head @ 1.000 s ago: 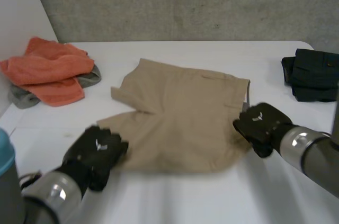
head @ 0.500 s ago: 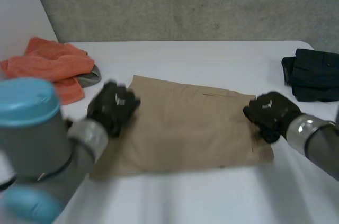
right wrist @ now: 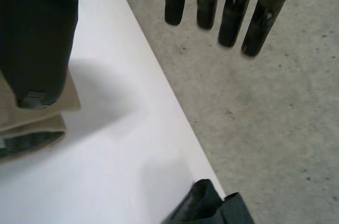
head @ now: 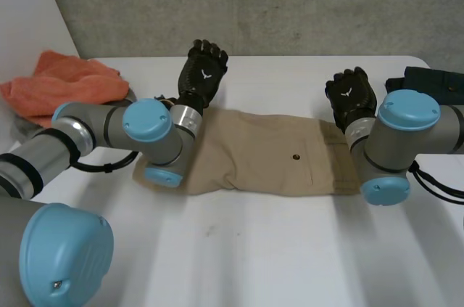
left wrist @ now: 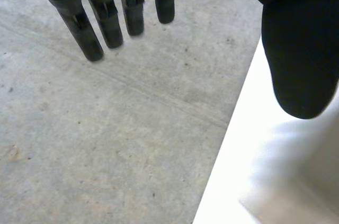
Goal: Fold the laundry.
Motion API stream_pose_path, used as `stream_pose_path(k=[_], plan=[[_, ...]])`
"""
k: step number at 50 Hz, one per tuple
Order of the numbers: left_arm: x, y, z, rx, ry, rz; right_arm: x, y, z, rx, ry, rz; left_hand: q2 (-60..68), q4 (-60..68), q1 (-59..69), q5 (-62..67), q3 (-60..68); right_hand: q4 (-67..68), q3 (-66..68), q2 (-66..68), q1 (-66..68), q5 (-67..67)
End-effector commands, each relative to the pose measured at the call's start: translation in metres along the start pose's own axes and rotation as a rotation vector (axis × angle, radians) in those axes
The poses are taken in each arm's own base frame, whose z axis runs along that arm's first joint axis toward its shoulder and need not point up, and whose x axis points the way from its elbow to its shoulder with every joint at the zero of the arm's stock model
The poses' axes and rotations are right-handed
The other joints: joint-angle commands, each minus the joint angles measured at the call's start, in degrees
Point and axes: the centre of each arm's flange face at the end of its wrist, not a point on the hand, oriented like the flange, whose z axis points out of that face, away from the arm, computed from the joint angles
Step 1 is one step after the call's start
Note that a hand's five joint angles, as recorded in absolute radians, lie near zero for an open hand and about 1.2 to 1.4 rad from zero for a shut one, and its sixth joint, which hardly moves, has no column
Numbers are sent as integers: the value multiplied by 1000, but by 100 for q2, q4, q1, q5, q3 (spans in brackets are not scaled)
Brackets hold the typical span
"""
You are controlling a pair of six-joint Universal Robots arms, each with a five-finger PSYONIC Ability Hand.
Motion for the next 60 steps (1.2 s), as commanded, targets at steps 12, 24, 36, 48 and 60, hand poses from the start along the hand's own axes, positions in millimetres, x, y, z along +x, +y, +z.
stream_pose_path(k=[12, 24, 36, 48, 60], plan=[[-28, -49, -71, -50, 89, -165, 25, -23, -105, -264, -305, 355, -559, -561, -177, -606, -586, -666, -645, -575, -156, -624], [-31, -58, -107, -109, 137, -272, 6, 11, -104, -307, -366, 408, -559, -561, -177, -606, -586, 360, 381, 451, 870, 402], [-33, -56, -112, -123, 141, -273, 5, 26, -85, -266, -312, 392, -559, -561, -177, -606, -586, 6159, 6180, 6250, 6669, 6202], [-49, -67, -119, -113, 122, -274, 67, 45, -94, -318, -178, 143, -559, -561, -177, -606, -586, 6159, 6180, 6250, 6669, 6202], [-69, -84, -126, -84, 90, -281, 71, -9, -92, -98, -165, -232, -559, -561, -177, -606, -586, 6159, 6180, 6250, 6669, 6202]])
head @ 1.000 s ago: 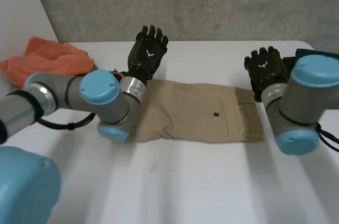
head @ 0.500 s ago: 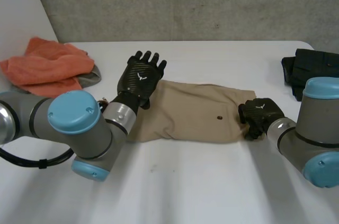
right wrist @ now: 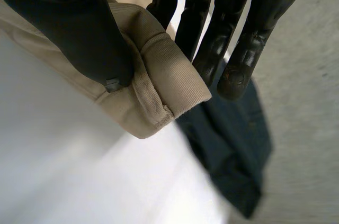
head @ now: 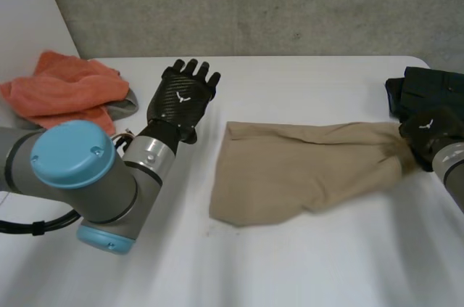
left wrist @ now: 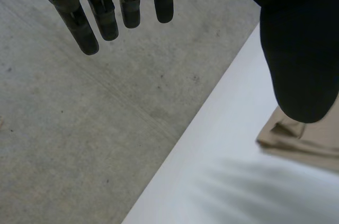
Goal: Fold the laundry.
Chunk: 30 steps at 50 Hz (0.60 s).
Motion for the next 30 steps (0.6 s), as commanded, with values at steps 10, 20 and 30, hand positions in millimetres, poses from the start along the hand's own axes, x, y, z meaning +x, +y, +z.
stream_pose_path(k=[10, 20, 30], plan=[[-21, -24, -3, 47, -70, -117, -135, -137, -100, 793, -351, -274, -150, -158, -110, -252, -189, 1197, 1295, 1403, 2634, 1482], [-34, -25, 1, 28, -128, -144, -171, -131, -114, 773, -540, -163, -150, -158, -110, -252, -189, -5803, -5705, -5597, -4366, -5518], [-24, -48, 11, 20, -62, -246, -49, -134, -72, 501, -383, 659, -150, -158, -110, -252, -189, -5803, -5705, -5597, -4366, -5518]])
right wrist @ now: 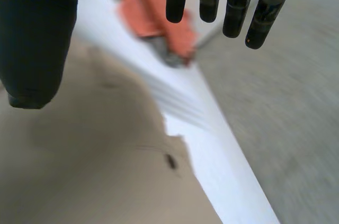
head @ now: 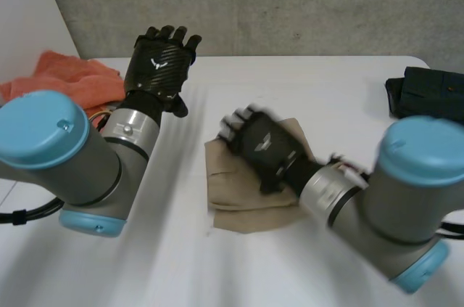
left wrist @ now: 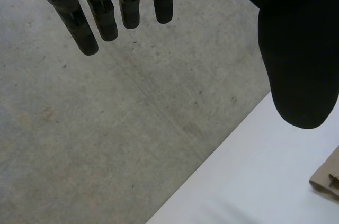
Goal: Fold the laundry.
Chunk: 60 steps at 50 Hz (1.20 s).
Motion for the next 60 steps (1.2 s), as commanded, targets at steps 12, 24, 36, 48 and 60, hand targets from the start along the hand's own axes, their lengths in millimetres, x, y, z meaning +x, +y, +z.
stream_pose_path(k=[12, 24, 36, 48, 60], plan=[[90, 44, -6, -364, 284, -181, 72, 72, 19, -378, 185, 628, -145, -153, -105, -247, -185, -334, -177, -270, -162, -369], [99, 87, -20, -599, 339, -146, 58, 109, 26, -530, 120, 504, -78, -86, -38, -180, -117, -334, -177, -270, -162, -369], [42, -32, 2, -262, 226, -189, 98, 47, -3, -370, 373, 251, -150, -158, -110, -252, -189, -334, -177, -270, -162, -369], [14, -96, -6, -53, 413, -221, 16, 27, -42, -260, 251, 224, -150, -158, -110, -252, -189, -334, -177, -270, -162, -369], [-1, -103, -11, -69, 429, -223, -39, 60, -40, -216, 162, 210, -150, -158, -110, -252, -189, -334, -177, -270, -162, -369]])
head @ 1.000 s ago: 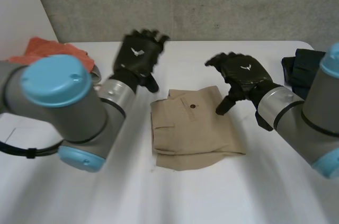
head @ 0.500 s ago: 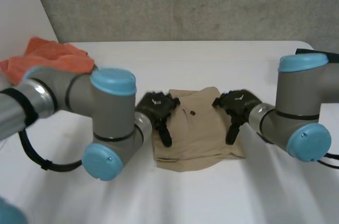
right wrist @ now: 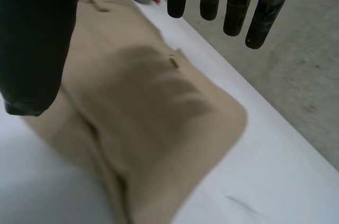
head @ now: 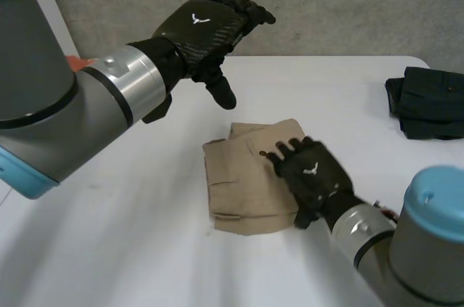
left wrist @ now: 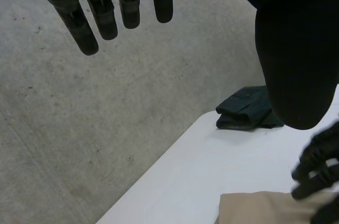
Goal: Fold the laundry.
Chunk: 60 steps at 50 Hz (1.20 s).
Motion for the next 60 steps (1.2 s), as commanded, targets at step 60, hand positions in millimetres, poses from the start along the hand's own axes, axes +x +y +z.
stream_pose_path(k=[60], plan=[[2, 39, -10, -136, 9, -52, 112, 3, 105, 89, 239, -83, -150, -157, -75, -250, -137, 6666, 6905, 6834, 7129, 6654]])
